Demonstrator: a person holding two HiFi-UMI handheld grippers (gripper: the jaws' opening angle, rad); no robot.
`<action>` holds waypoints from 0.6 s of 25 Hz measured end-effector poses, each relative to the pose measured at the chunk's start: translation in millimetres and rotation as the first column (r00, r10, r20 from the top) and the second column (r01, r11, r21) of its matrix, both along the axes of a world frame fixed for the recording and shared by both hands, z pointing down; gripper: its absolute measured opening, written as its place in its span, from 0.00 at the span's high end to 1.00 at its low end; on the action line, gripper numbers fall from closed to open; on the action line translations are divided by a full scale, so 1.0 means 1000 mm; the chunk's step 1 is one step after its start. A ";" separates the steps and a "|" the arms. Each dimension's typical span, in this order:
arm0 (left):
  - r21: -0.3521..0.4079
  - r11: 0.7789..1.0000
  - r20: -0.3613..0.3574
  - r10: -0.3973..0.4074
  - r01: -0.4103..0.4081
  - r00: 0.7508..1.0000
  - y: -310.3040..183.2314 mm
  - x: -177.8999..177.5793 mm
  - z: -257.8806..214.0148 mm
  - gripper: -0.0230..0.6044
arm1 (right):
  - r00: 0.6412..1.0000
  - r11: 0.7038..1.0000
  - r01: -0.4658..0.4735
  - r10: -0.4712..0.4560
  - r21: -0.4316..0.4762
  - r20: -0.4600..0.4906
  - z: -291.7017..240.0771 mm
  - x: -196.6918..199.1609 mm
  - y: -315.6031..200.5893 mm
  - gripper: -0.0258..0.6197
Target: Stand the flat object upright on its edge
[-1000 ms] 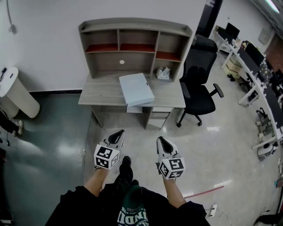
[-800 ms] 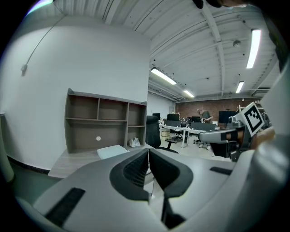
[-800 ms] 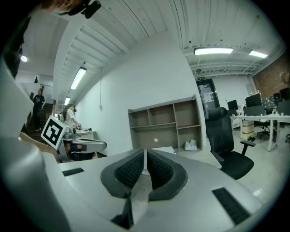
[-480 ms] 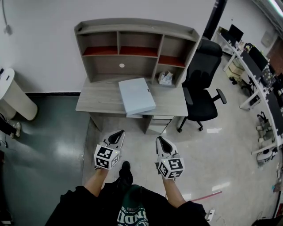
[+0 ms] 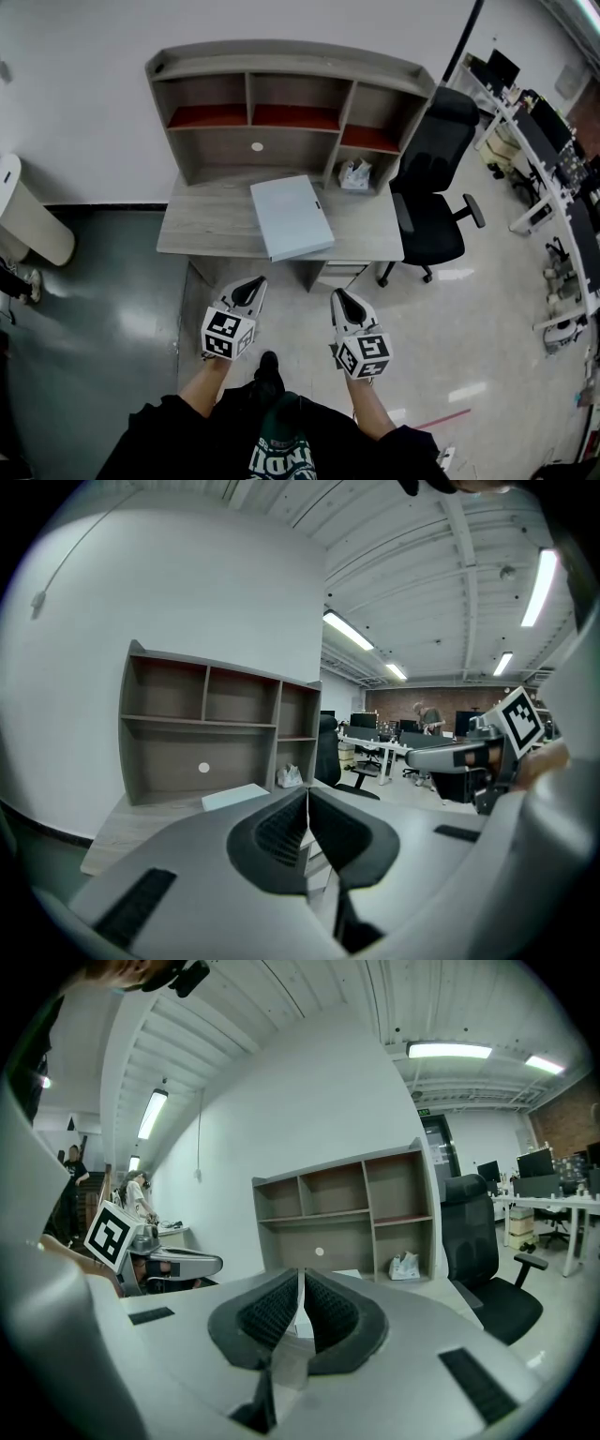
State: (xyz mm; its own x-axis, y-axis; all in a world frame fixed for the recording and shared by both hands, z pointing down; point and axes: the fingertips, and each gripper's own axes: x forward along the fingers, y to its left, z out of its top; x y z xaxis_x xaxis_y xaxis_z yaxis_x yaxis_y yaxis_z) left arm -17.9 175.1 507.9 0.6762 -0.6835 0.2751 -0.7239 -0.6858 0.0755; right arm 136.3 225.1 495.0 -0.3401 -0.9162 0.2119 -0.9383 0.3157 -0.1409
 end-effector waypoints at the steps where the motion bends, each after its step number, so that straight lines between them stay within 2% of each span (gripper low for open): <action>1: -0.001 1.000 -0.001 0.003 -0.003 1.000 -0.007 0.000 0.000 0.94 | 1.000 1.000 -0.001 0.001 -0.002 -0.001 0.000 -0.001 -0.006 0.90; 15: -0.007 1.000 -0.020 0.023 -0.023 1.000 -0.082 -0.020 0.005 0.94 | 1.000 1.000 -0.015 0.015 -0.007 -0.021 -0.001 -0.023 -0.080 0.90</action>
